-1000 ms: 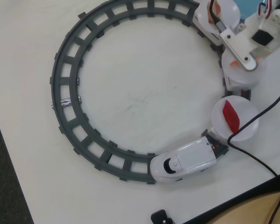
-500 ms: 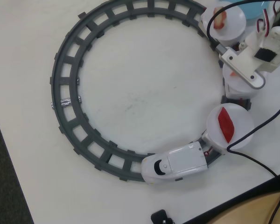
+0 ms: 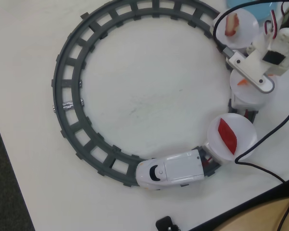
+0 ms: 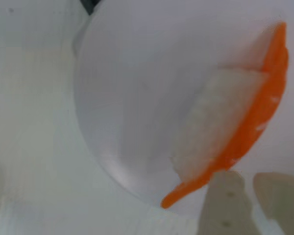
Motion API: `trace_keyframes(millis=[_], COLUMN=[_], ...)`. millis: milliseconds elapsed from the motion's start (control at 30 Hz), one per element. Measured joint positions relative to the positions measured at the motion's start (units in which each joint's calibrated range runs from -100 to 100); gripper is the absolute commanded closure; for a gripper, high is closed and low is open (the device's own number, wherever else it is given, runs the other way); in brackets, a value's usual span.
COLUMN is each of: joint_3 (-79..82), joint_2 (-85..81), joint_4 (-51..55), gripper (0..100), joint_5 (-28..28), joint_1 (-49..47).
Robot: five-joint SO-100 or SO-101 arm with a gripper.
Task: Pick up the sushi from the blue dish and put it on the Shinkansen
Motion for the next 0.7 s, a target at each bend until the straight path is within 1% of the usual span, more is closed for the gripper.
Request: trace_keyframes(millis=[233,433,600,700], joint_3=[0.0,1.2,10.1,12.0], joint_2=[0.0,-1.9,-11.8,-21.3], joint_4=[0.6,0.6,0.6,0.6], gripper=[98,98,98,98], joint_5=[0.0,0.1,0.3,0.1], joint_1=[-5.1,-12.6,-21.9,-24.2])
